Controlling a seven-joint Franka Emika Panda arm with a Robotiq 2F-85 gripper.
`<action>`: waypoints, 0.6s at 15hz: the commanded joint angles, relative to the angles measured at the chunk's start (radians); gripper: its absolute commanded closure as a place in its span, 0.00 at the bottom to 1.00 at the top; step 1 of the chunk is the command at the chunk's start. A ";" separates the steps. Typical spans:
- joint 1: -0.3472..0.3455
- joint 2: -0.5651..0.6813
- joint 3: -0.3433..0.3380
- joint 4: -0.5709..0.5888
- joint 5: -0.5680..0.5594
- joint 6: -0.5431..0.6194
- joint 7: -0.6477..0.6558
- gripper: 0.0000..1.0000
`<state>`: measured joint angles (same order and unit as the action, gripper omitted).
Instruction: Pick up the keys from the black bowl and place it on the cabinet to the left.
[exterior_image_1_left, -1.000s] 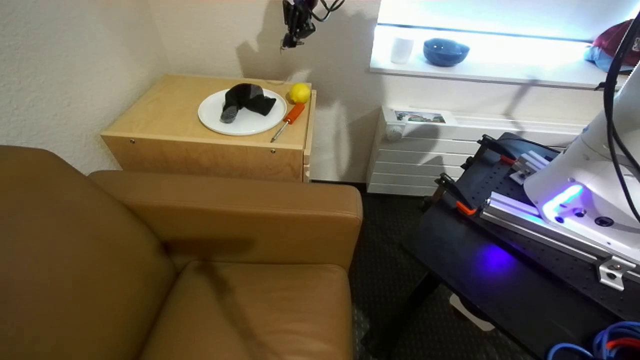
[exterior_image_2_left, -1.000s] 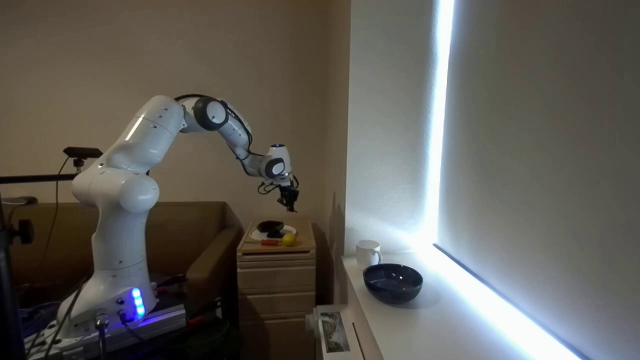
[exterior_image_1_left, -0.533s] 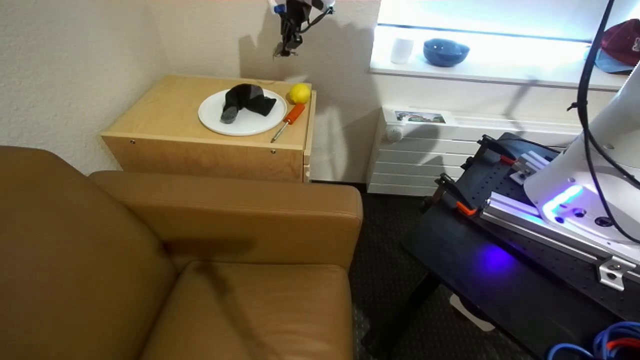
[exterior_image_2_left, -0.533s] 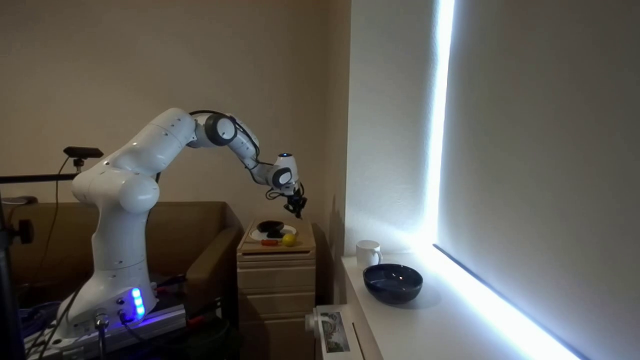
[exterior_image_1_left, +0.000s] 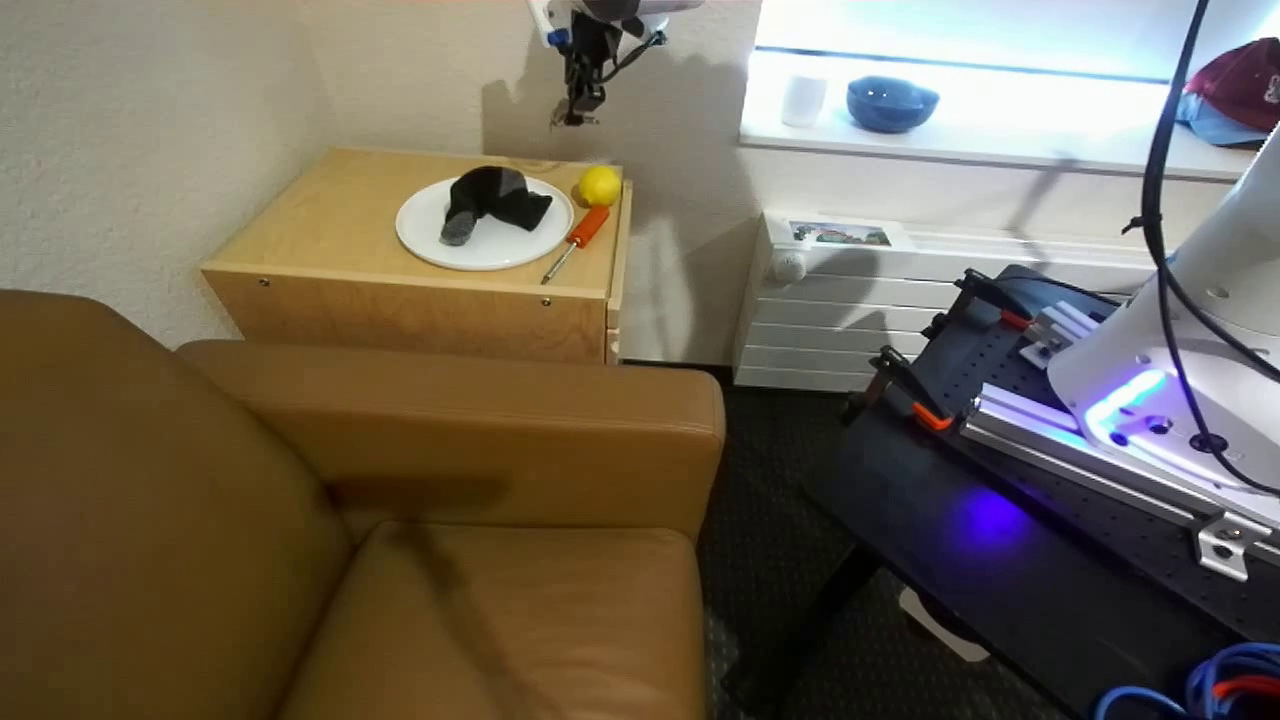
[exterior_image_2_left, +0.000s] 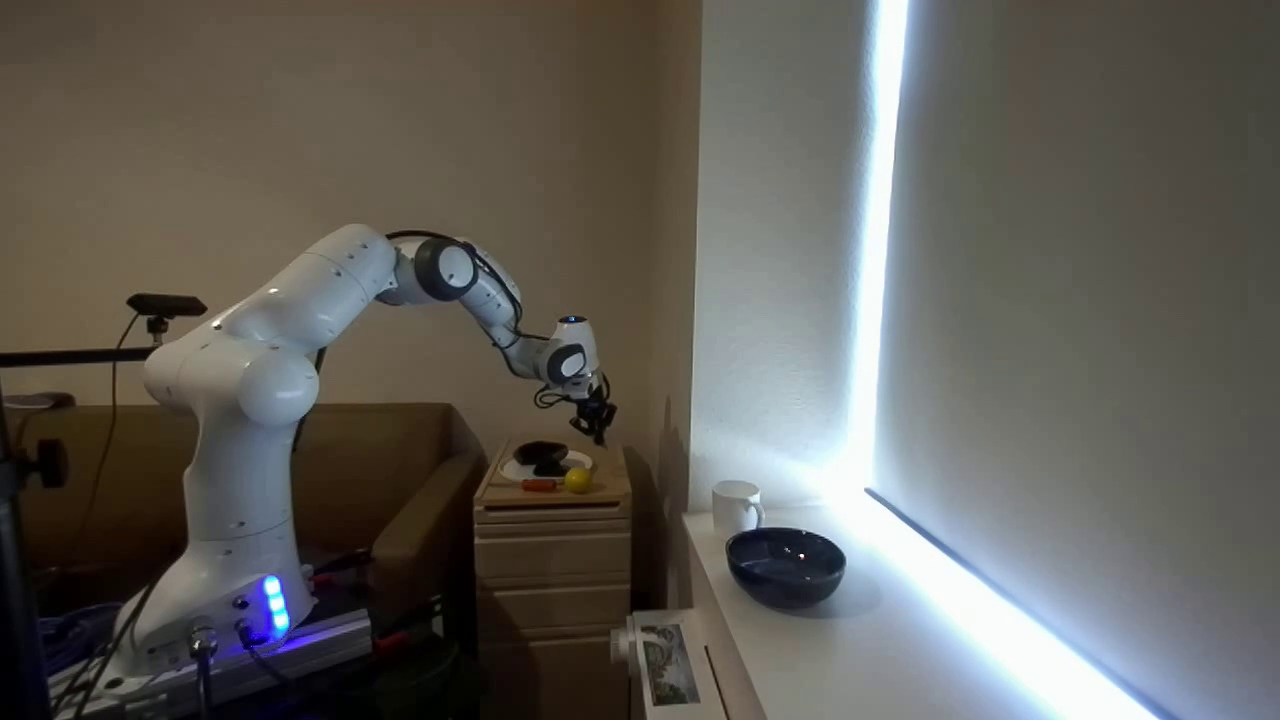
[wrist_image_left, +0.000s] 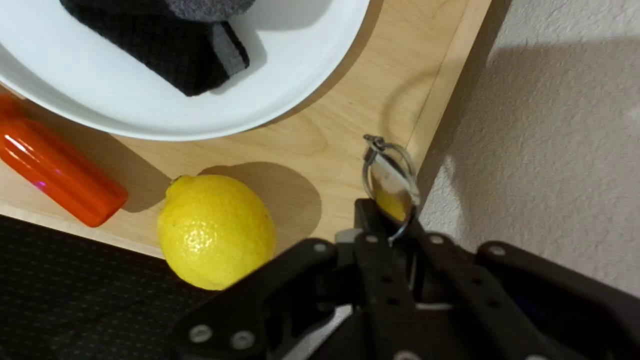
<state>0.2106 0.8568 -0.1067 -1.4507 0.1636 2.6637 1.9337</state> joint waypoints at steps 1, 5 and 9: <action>0.005 0.082 -0.025 0.065 -0.033 0.014 0.013 0.97; -0.002 0.164 -0.016 0.144 -0.043 0.014 -0.008 0.97; 0.008 0.237 -0.034 0.209 -0.079 0.034 -0.025 0.97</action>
<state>0.2116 1.0302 -0.1221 -1.3131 0.1098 2.6758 1.9270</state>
